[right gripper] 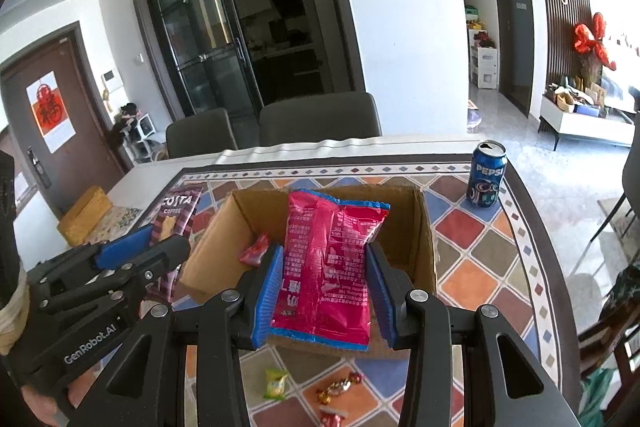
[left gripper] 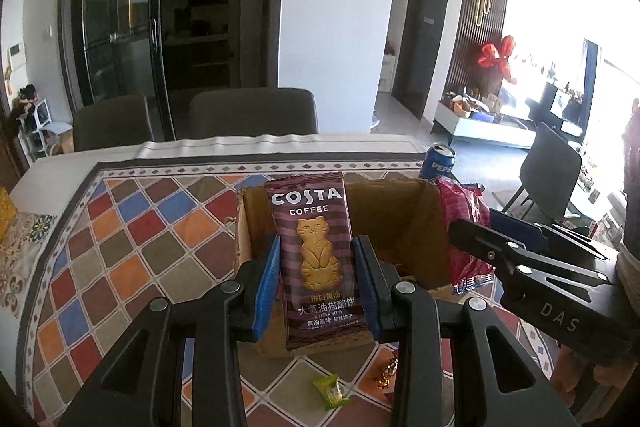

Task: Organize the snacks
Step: 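Open both tools to release the packet and chip bag into the box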

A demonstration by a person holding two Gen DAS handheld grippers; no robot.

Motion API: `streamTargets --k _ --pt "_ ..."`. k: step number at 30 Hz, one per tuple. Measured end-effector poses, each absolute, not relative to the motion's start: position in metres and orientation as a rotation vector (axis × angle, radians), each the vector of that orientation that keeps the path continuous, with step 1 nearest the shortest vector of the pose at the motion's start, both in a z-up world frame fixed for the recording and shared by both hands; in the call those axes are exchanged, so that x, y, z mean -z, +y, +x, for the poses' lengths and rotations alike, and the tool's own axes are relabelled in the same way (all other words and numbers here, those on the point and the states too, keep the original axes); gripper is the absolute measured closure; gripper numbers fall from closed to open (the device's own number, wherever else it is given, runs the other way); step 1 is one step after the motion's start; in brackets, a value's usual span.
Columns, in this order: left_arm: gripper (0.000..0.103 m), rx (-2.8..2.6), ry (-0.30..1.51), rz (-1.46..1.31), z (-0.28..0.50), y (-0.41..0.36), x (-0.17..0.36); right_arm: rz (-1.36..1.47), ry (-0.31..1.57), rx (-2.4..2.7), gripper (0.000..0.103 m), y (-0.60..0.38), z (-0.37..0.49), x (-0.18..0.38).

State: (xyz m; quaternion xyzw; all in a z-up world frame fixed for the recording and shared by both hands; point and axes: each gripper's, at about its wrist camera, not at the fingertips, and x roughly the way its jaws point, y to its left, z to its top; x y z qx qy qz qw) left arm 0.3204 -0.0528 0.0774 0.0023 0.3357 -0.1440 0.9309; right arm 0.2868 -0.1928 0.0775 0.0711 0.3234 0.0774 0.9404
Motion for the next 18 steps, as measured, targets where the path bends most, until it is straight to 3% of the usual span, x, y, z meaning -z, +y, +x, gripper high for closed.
streamTargets --k 9,13,14,18 --pt "0.065 0.282 0.745 0.028 0.357 -0.063 -0.063 0.120 0.706 -0.142 0.060 -0.192 0.318 -0.067" --pt "0.047 0.241 0.739 0.056 0.363 -0.066 -0.061 0.106 0.722 -0.120 0.055 -0.192 0.326 -0.064" --pt "0.046 0.242 0.735 0.053 0.362 -0.064 -0.061 0.101 0.729 -0.110 0.051 -0.193 0.326 -0.063" --pt "0.046 0.249 0.730 0.046 0.351 -0.064 -0.061 0.088 0.728 -0.095 0.051 -0.194 0.320 -0.063"
